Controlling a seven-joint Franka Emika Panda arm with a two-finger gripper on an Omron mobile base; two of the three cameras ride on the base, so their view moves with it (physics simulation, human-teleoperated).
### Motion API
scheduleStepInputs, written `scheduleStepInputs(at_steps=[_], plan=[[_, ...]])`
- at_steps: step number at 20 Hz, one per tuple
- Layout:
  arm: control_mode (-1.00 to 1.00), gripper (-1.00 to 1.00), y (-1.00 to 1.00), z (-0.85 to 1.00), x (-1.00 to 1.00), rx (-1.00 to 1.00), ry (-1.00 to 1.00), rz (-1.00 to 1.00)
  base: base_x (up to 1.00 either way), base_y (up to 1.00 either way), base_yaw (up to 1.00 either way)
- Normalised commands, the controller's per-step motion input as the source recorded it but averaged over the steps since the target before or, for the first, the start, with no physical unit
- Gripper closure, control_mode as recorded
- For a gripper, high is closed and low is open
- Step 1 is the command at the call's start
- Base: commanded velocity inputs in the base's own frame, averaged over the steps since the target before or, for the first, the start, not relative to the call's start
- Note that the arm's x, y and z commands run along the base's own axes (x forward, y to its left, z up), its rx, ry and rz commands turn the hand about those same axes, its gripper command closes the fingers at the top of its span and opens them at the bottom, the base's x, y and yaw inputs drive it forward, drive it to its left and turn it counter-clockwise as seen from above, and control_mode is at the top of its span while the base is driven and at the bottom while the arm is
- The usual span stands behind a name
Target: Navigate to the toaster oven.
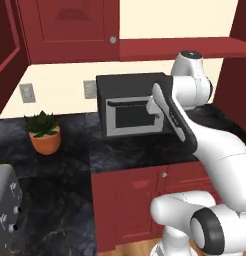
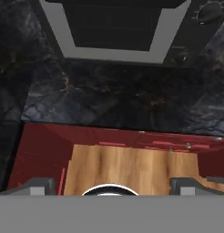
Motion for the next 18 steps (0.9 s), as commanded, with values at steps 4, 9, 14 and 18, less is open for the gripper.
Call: scheduleStepInputs(at_steps=[4,9,14,18], plan=[[1.0,-1.0,0.0,0.0,0.0,0.0,0.0,0.0,0.8,0.0,0.0],[1.0,-1.0,0.0,0.0,0.0,0.0,0.0,0.0,0.47,0.0,0.0],[1.0,-1.0,0.0,0.0,0.0,0.0,0.0,0.0,0.53,0.0,0.0],[1.0,-1.0,0.0,0.0,0.0,0.0,0.0,0.0,0.42,0.0,0.0]])
